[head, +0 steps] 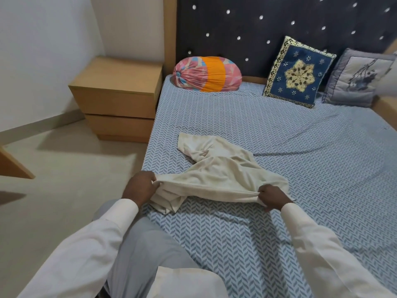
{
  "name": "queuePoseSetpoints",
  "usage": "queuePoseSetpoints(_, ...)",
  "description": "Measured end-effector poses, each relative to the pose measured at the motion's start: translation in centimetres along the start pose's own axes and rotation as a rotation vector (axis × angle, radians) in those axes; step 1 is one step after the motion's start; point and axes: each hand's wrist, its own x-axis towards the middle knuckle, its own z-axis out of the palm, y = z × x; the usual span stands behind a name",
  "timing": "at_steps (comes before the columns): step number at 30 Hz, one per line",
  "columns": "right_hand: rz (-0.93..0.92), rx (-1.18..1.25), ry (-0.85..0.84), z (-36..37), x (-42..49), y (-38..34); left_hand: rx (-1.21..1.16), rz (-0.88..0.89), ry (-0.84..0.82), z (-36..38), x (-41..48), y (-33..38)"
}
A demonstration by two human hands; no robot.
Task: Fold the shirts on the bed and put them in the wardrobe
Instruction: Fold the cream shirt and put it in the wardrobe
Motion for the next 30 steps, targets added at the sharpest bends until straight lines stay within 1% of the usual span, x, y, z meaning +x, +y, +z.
queuePoseSetpoints(2,-0.018,0.152,0.008,-0.2,-0.2,0.4,0.007,0.002,0.037,-0.5,0.7,0.4)
queuePoseSetpoints(3,-0.03,0.186,0.03,-0.3,-0.2,0.6,0.032,0.021,0.043,-0.5,1.0,0.6)
queuePoseSetpoints(5,-0.057,0.19,0.083,-0.6,-0.3,0.7,0.06,0.072,0.018,-0.4,1.4,0.9)
queuePoseSetpoints(8,-0.075,0.155,0.196,-0.9,-0.2,0.7,0.086,0.084,-0.118,0.1,1.4,1.2)
queuePoseSetpoints(9,-0.07,0.148,0.229,-1.0,-0.1,0.7,0.114,0.081,-0.136,0.3,1.3,1.1)
queuePoseSetpoints(11,-0.047,0.137,0.256,-1.2,-0.1,0.8,0.132,0.077,-0.093,0.5,1.2,0.8)
queuePoseSetpoints(13,-0.038,0.113,0.223,-1.4,-0.3,0.6,0.145,0.071,-0.034,0.6,1.0,0.3)
queuePoseSetpoints(15,-0.031,0.075,0.159,-1.5,-0.4,0.5,0.187,0.057,-0.007,0.6,0.7,0.0)
queuePoseSetpoints(18,0.001,-0.066,0.039,-1.5,-0.1,0.4,0.385,0.04,-0.013,0.0,0.1,-0.1)
queuePoseSetpoints(19,0.002,-0.126,0.014,-1.5,0.0,0.2,0.478,0.04,-0.04,-0.2,-0.1,-0.1)
queuePoseSetpoints(21,0.052,-0.149,-0.064,-1.6,-0.4,-0.5,0.639,0.022,-0.132,-0.8,-0.2,0.2)
queuePoseSetpoints(23,0.101,-0.194,-0.203,-1.4,-1.4,-1.7,0.687,-0.063,-0.284,-1.0,0.0,0.8)
queuePoseSetpoints(24,0.114,-0.239,-0.249,-1.3,-2.0,-2.4,0.642,-0.123,-0.378,-0.9,0.1,1.1)
queuePoseSetpoints(25,0.112,-0.294,-0.276,-1.0,-2.6,-2.9,0.543,-0.194,-0.495,-0.9,0.0,1.5)
queuePoseSetpoints(27,0.08,-0.401,-0.361,-1.2,-3.5,-4.0,0.247,-0.361,-0.702,-0.6,0.4,2.2)
queuePoseSetpoints(28,0.092,-0.432,-0.403,-1.2,-3.3,-3.8,0.083,-0.444,-0.752,-0.4,0.8,2.1)
queuePoseSetpoints(29,0.127,-0.448,-0.448,-1.8,-2.6,-3.6,-0.103,-0.52,-0.746,-0.3,1.6,2.0)
queuePoseSetpoints(30,0.142,-0.418,-0.478,-2.7,-1.9,-3.4,-0.308,-0.578,-0.693,-0.4,2.8,2.1)
